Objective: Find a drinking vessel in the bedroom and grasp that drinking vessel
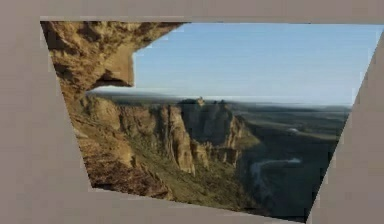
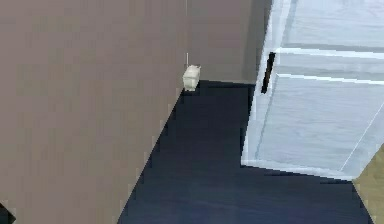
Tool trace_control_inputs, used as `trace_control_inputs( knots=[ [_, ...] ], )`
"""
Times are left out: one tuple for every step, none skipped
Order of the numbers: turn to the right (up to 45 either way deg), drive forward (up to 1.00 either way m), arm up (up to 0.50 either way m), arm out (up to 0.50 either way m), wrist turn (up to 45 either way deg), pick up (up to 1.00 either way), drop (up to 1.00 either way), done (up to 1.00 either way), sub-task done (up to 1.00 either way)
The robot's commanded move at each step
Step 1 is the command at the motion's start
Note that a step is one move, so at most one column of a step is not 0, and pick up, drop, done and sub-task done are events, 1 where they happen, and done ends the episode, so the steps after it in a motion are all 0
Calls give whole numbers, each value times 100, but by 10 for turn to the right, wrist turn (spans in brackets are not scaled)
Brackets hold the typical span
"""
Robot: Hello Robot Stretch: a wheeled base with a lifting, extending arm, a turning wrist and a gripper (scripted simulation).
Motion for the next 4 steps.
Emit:
trace_control_inputs(
  knots=[
    [-450, 0, 0, 0, 0, 0, 0, 0, 0],
    [-240, 0, 0, 0, 0, 0, 0, 0, 0],
    [0, 15, 0, 0, 0, 0, 0, 0, 0],
    [-90, 0, 0, 0, 0, 0, 0, 0, 0]
  ],
)
